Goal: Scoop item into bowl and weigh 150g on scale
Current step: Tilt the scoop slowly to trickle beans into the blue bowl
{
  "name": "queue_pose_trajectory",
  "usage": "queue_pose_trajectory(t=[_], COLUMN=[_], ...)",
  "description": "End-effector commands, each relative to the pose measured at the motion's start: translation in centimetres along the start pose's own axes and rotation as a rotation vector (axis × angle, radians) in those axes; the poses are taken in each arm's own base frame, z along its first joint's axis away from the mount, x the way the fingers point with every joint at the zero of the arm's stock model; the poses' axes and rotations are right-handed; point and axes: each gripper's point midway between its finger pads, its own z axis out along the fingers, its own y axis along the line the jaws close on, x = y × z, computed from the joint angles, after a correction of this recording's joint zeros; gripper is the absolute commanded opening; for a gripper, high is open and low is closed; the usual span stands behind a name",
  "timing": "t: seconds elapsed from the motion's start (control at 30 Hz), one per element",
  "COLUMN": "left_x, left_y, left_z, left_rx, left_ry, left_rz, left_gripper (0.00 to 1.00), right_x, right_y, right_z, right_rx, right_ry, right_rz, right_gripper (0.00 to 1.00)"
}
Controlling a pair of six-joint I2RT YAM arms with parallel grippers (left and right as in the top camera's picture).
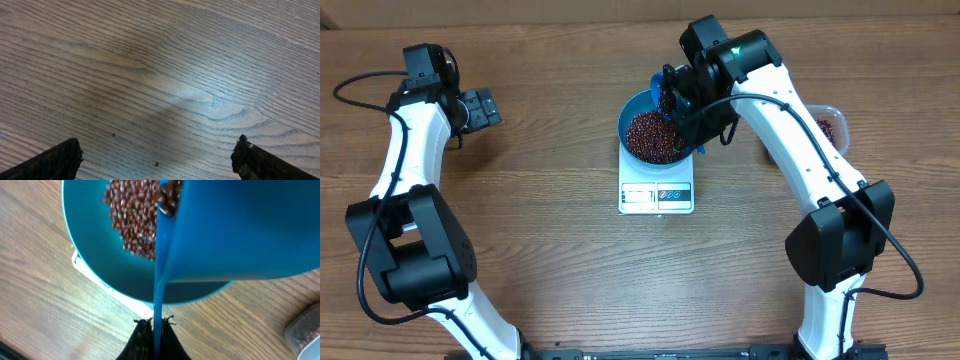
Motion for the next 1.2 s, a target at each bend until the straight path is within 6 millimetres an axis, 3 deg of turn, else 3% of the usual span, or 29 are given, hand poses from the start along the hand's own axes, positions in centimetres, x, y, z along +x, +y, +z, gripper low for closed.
queue_pose_trajectory(t=[0.0,0.1,0.23,0.33,0.43,0.53,0.8,0.87,0.93,1.03,1.17], left_x=[-0.5,-0.5,-0.5,-0.5,-0.5,-0.5,-0.5,-0.5,-0.5,-0.5,-0.5], left_y=[0.0,0.0,0.0,0.0,0.0,0.0,0.0,0.0,0.0,0.0,0.0], left_z=[-0.2,-0.2,-0.2,-0.2,-0.2,-0.2,-0.2,-0.2,-0.2,-0.2,-0.2], left_rx=[-0.009,-0.009,-0.009,-0.009,-0.009,-0.009,-0.009,-0.009,-0.009,-0.009,-0.009], left_ry=[-0.015,-0.015,-0.015,-0.015,-0.015,-0.015,-0.015,-0.015,-0.015,-0.015,-0.015], left_rz=[0.007,0.007,0.006,0.006,0.007,0.007,0.006,0.006,0.006,0.007,0.007], left_gripper=[0.99,1.0,1.0,0.99,0.99,0.99,1.0,1.0,0.99,1.0,1.0], right_x=[-0.1,-0.8,-0.2,-0.6,-0.5,-0.7,-0.7,-0.7,-0.2,-0.1,-0.2], right_y=[-0.8,0.9,-1.4,1.2,0.0,1.5,1.2,-0.1,0.8,-0.8,1.6], right_z=[-2.0,-1.9,-2.0,-1.9,-1.9,-1.9,-1.9,-1.9,-1.8,-2.0,-1.8], right_rx=[0.094,-0.001,0.136,-0.015,0.065,-0.027,-0.005,0.066,0.022,0.115,-0.021], right_ry=[-0.026,-0.061,-0.031,-0.052,-0.042,-0.057,-0.054,-0.05,-0.032,-0.021,-0.036], right_rz=[-0.009,-0.021,0.051,-0.054,-0.006,-0.073,-0.073,-0.027,-0.092,-0.029,-0.146], right_gripper=[0.04,0.04,0.04,0.04,0.04,0.04,0.04,0.04,0.04,0.04,0.04])
